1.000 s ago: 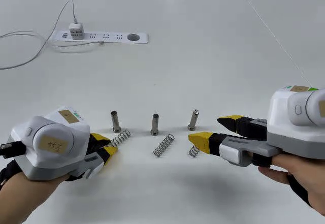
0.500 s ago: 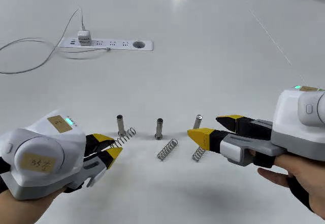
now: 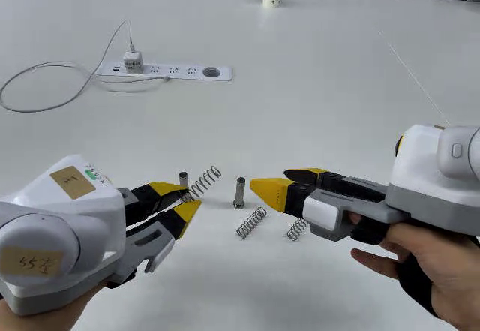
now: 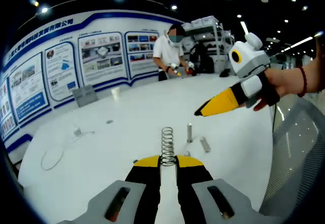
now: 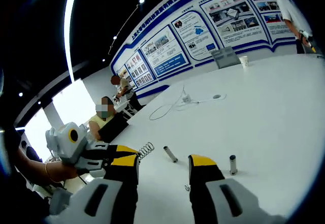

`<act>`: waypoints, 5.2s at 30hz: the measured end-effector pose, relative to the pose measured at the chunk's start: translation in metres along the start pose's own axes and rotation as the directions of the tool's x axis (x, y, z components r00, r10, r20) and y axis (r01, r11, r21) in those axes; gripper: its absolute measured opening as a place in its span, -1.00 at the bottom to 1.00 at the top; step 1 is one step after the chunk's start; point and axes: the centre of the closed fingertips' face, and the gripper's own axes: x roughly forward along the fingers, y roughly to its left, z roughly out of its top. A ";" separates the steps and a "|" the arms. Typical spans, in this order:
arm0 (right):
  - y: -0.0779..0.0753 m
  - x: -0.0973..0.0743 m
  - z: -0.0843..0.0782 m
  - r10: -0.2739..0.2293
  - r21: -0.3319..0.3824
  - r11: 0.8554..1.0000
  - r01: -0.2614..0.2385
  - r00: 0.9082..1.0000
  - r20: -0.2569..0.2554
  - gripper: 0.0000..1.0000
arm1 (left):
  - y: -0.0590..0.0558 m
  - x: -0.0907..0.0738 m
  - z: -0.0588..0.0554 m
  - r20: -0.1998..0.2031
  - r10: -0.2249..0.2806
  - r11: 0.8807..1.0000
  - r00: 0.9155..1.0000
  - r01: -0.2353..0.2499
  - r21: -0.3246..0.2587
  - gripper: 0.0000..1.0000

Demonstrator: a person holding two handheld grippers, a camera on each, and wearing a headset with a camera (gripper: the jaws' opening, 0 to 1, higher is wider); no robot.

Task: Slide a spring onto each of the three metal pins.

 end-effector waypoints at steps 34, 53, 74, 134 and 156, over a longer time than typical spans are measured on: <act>0.036 0.014 0.012 0.150 0.287 0.940 -0.185 0.979 0.140 -0.65 | -0.027 -0.007 0.033 0.183 -0.067 0.996 0.981 0.076 -0.041 -0.79; 0.043 0.016 0.014 0.173 0.338 0.915 -0.222 0.971 0.167 -0.77 | -0.027 -0.007 0.032 0.164 -0.066 0.996 0.984 0.076 -0.053 -0.79; 0.034 0.017 0.013 0.149 0.302 0.934 -0.193 0.976 0.161 -0.78 | -0.023 -0.005 0.020 0.113 -0.048 0.997 0.992 0.054 -0.058 -0.68; 0.006 0.103 0.008 0.040 -0.184 0.983 -0.030 0.998 0.052 -0.78 | 0.007 -0.002 -0.045 -0.057 0.030 0.991 0.998 -0.037 -0.129 0.48; 0.005 0.130 -0.003 0.007 -0.300 0.954 -0.004 1.000 0.010 -0.77 | 0.010 -0.003 -0.045 -0.045 0.045 0.988 0.998 -0.051 -0.149 0.69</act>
